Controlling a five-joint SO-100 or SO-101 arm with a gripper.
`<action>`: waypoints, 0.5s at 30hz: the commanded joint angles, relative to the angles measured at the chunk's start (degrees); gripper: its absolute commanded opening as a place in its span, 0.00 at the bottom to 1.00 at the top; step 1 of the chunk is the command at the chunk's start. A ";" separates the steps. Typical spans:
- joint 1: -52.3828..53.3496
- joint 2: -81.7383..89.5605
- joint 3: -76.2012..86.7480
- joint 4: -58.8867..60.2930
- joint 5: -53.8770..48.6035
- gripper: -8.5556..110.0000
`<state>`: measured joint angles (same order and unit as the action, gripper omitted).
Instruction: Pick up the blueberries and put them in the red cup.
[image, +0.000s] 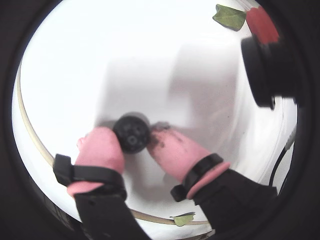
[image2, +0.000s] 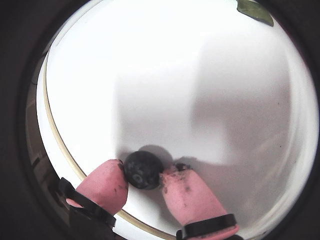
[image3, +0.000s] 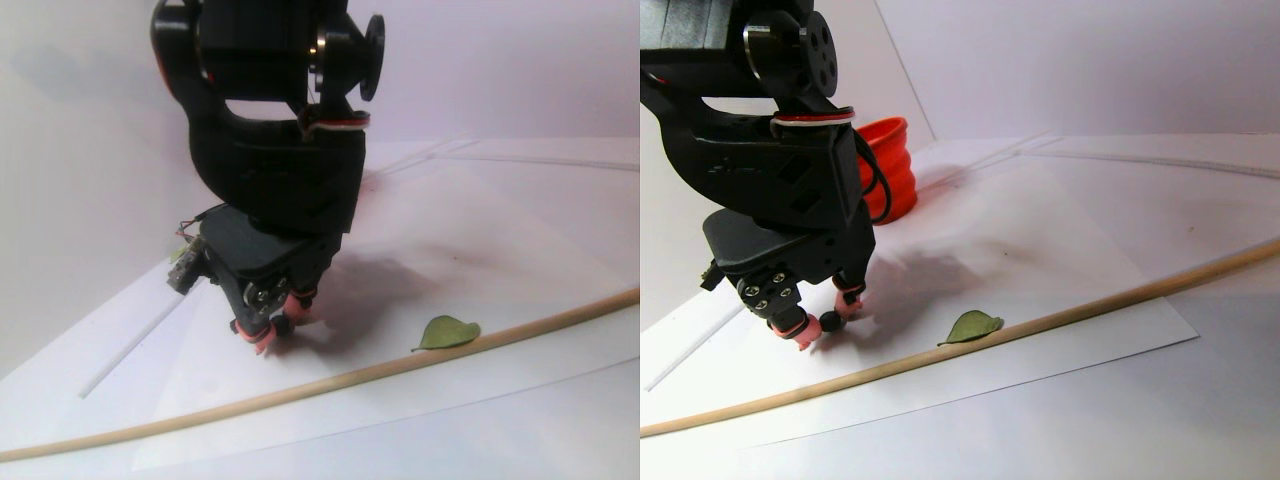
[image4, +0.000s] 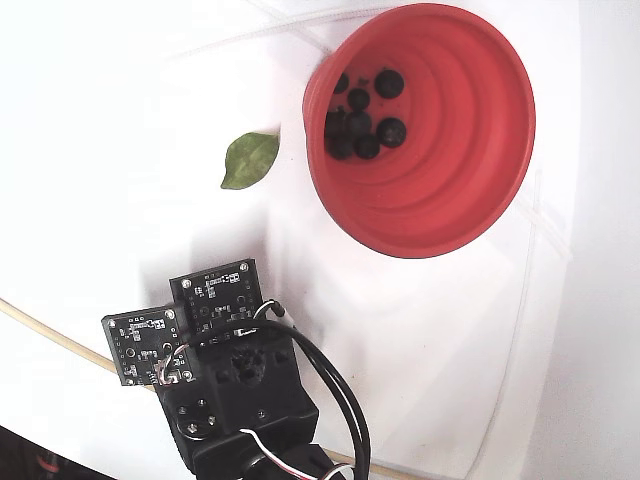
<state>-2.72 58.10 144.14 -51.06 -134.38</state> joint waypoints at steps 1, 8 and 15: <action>-0.26 0.26 -0.53 -0.88 0.79 0.17; -0.44 2.02 -0.09 -0.35 1.67 0.16; -0.53 6.50 2.02 1.41 2.11 0.16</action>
<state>-2.72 59.77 144.05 -50.10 -132.45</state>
